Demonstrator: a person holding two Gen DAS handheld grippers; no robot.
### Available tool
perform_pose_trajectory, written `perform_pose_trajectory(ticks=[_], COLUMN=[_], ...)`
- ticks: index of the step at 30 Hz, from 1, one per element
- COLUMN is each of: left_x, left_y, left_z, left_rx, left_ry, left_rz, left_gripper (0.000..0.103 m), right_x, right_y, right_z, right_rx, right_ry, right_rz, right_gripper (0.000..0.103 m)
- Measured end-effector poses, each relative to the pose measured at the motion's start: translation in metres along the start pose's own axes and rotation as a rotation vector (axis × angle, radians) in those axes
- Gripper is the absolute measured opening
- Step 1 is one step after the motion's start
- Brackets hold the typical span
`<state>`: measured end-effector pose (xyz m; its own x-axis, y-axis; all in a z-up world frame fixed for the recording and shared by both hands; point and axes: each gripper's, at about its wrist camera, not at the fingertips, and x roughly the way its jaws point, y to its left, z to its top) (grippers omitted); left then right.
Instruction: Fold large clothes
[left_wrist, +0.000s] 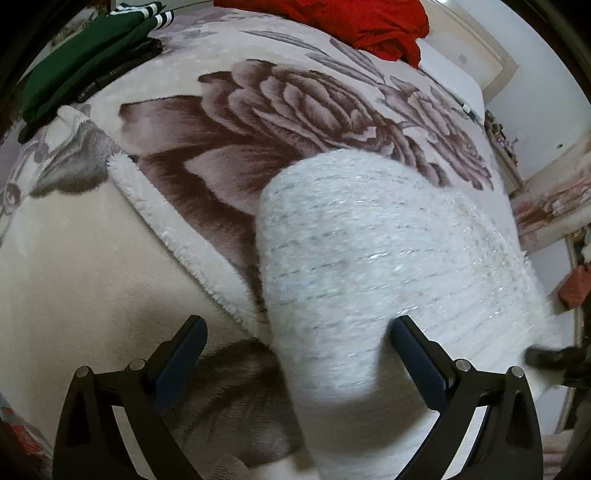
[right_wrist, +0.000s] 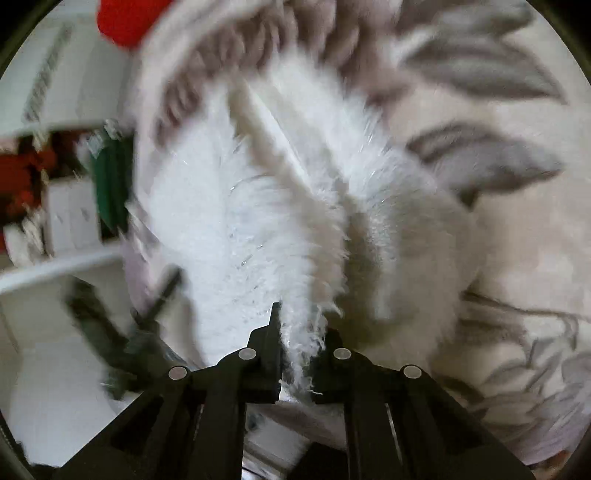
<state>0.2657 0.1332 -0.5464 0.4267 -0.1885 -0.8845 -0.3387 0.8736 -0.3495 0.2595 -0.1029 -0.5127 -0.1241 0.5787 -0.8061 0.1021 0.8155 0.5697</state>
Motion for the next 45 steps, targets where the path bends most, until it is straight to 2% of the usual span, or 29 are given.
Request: perform_pose_trajectory(ticks=[2,4,6,7,9,11,12,13,15,17,18,22,25,29,30,32,33,36,40,43,45], left_x=[0.002,0.01,0.021,0.027,0.034,0.033,0.03,0.028,0.024,0.024,0.024,0.025,0.029,0.029,0.029,0.029,0.029,0.028,0.019,0.003,-0.008], left_y=[-0.007,-0.021,-0.031,-0.032,-0.031,-0.031,-0.031,-0.031,-0.028,-0.025,-0.025,-0.028,-0.033,-0.038,-0.039,-0.04,-0.04,-0.041,-0.046,-0.045,-0.038], left_z=[0.003,0.006,0.008,0.008,0.008,0.007,0.006,0.007,0.006,0.005,0.004,-0.001,-0.003,-0.003,-0.002,-0.002,-0.003,-0.003,-0.002,-0.002,-0.003], left_rx=[-0.01,0.023,0.061,0.058,0.038,0.045,0.05,0.053,0.053,0.046,0.046,0.064,0.072,0.073,0.072,0.07,0.066,0.046,0.016,-0.013,-0.031], left_ry=[0.006,0.025,0.038,0.056,0.081,0.085,0.076,0.068,0.061,0.065,0.068,0.054,0.052,0.041,0.039,0.036,0.035,0.038,0.036,0.011,-0.013], left_rz=[-0.053,-0.051,-0.037,-0.051,-0.072,-0.066,-0.059,-0.053,-0.039,-0.038,-0.032,-0.022,-0.021,0.008,0.016,0.034,0.039,0.042,0.03,0.045,0.077], left_gripper=[0.103,0.103,0.103,0.103,0.103,0.103,0.103,0.103,0.103,0.103,0.103,0.103,0.103,0.103,0.103,0.103,0.103,0.103,0.103,0.103,0.103], right_x=[-0.03,-0.036,-0.017,0.0,0.04,0.065,0.068,0.066,0.051,0.023,0.008,-0.015,0.008,0.051,0.058,0.059,0.061,0.044,0.014,0.031,0.05], right_y=[0.0,-0.008,-0.032,-0.045,-0.07,-0.076,-0.073,-0.069,-0.058,-0.043,-0.037,-0.01,0.0,-0.004,-0.005,-0.003,0.004,0.025,0.021,0.01,0.0], right_z=[-0.005,-0.007,-0.002,0.004,0.015,0.024,0.028,0.03,0.033,0.032,0.031,0.055,0.086,0.123,0.122,0.119,0.113,0.101,0.1,0.102,0.104], right_rx=[0.012,0.001,0.045,0.047,0.085,0.08,0.074,0.068,0.066,0.03,0.006,-0.102,-0.159,-0.148,-0.155,-0.182,-0.195,-0.237,-0.19,-0.217,-0.239], right_ry=[-0.084,-0.104,-0.075,-0.067,-0.027,0.001,0.013,0.032,0.072,0.036,0.004,-0.045,-0.054,0.004,0.007,-0.009,0.003,-0.061,-0.127,-0.094,-0.057], right_rz=[-0.011,-0.06,-0.11,-0.159,-0.197,-0.228,-0.24,-0.255,-0.257,-0.263,-0.268,-0.189,-0.186,-0.107,-0.1,-0.091,-0.086,-0.117,-0.167,-0.244,-0.266], right_gripper=[0.01,0.01,0.01,0.011,0.012,0.014,0.014,0.018,0.029,0.053,0.058,0.06,0.06,0.062,0.059,0.017,0.017,0.013,0.012,0.012,0.013])
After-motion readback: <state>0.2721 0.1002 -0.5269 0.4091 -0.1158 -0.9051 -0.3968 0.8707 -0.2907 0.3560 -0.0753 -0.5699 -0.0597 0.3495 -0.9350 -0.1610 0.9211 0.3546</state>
